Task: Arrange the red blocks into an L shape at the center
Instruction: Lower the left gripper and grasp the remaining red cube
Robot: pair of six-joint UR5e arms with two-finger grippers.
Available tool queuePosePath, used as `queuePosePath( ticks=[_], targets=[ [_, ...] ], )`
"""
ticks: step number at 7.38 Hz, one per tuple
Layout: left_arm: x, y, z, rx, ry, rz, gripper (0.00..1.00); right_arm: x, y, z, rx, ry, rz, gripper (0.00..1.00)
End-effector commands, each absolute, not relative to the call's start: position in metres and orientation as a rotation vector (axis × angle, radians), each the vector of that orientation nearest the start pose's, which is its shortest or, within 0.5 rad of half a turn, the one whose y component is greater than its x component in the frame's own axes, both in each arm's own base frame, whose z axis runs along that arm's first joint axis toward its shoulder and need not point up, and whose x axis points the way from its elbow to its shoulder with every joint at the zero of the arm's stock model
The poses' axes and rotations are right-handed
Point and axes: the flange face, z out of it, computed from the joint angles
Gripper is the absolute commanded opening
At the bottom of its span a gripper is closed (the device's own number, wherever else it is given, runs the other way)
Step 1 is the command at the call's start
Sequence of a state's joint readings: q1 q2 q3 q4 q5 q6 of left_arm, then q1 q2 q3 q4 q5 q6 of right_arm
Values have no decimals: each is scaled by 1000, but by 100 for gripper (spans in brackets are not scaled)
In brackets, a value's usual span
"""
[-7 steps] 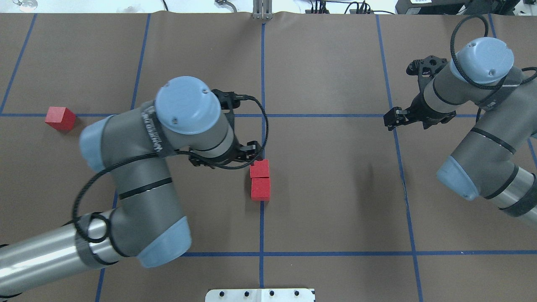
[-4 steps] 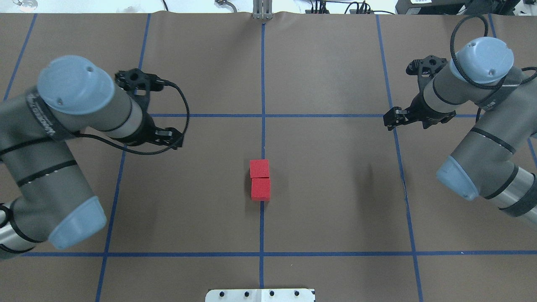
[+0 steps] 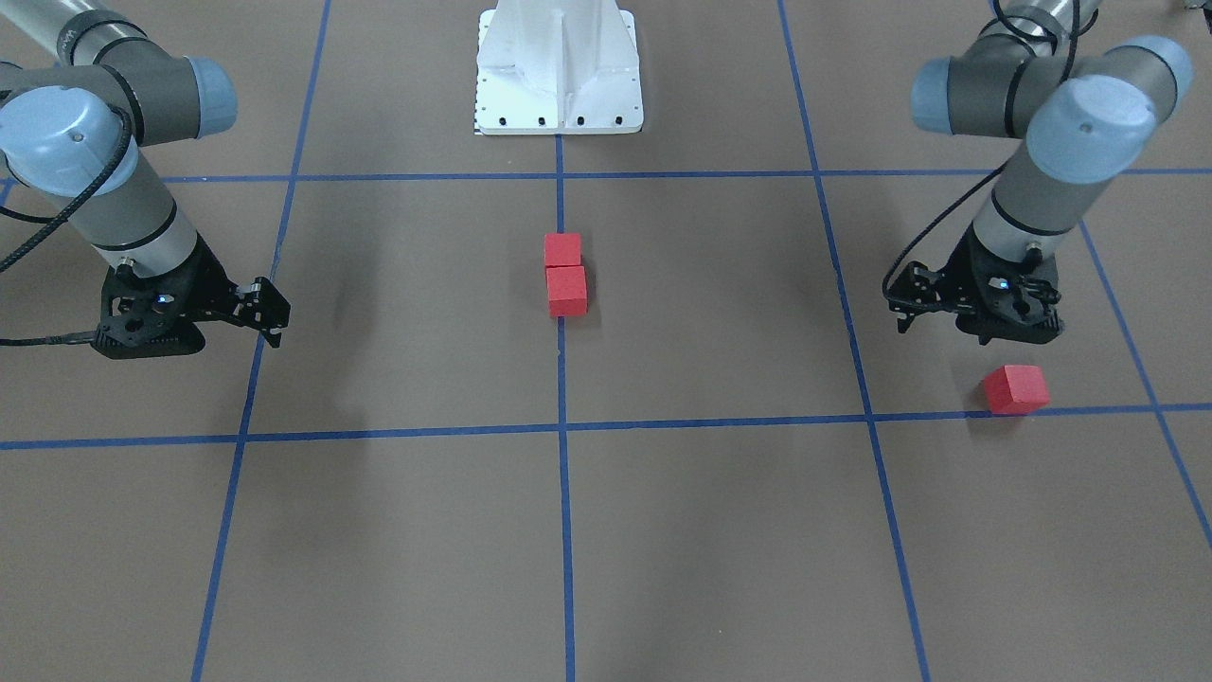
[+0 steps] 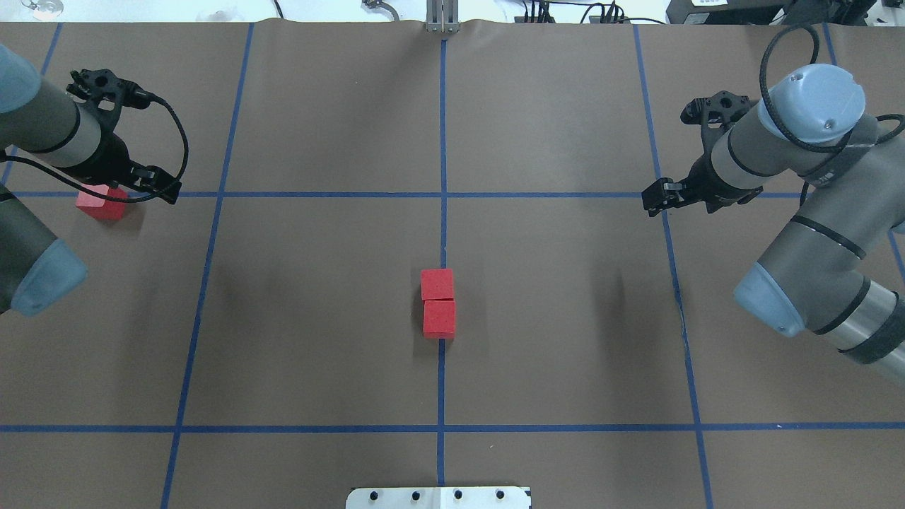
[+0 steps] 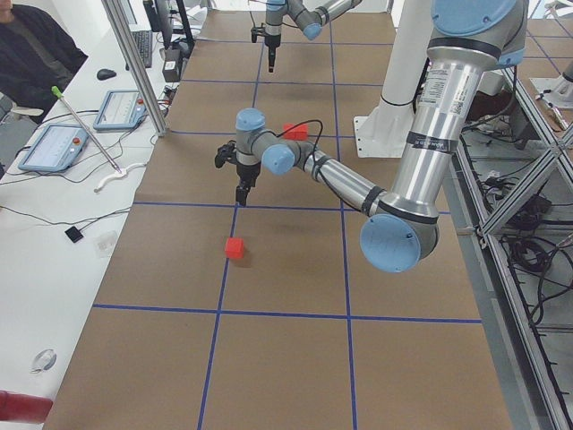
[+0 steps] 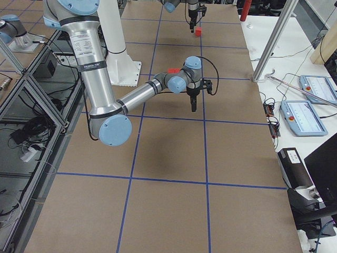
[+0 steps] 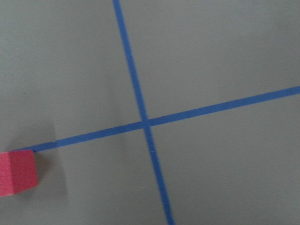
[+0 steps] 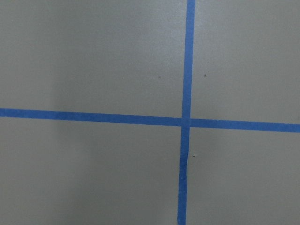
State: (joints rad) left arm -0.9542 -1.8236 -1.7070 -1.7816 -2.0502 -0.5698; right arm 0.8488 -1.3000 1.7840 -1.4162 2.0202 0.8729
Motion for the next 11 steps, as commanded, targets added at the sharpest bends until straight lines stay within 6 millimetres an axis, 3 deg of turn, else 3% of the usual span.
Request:
queuePosePath(
  ticks=[1, 2, 4, 6, 8, 9, 10, 11],
  targets=[
    [277, -562, 488, 225, 705, 195, 100, -326, -506, 405, 126, -750, 1, 100],
    [252, -577, 509, 224, 679, 197, 100, -327, -507, 405, 129, -753, 0, 100],
    [244, -584, 552, 177, 659, 209, 100, -328, -507, 403, 130, -755, 3, 100],
    [245, -585, 569, 145, 647, 197, 100, -328, -507, 401, 130, -758, 5, 100],
    [246, -586, 572, 123, 648, 154, 100, -329, -508, 402, 129, -757, 5, 100],
    [247, -584, 573, 120, 649, 152, 92, -329, -508, 402, 129, -756, 3, 100],
    [246, -583, 577, 114, 645, 152, 69, -329, -508, 402, 129, -756, 3, 100],
    [246, -583, 578, 113, 645, 153, 25, -329, -508, 402, 129, -757, 4, 100]
  ],
)
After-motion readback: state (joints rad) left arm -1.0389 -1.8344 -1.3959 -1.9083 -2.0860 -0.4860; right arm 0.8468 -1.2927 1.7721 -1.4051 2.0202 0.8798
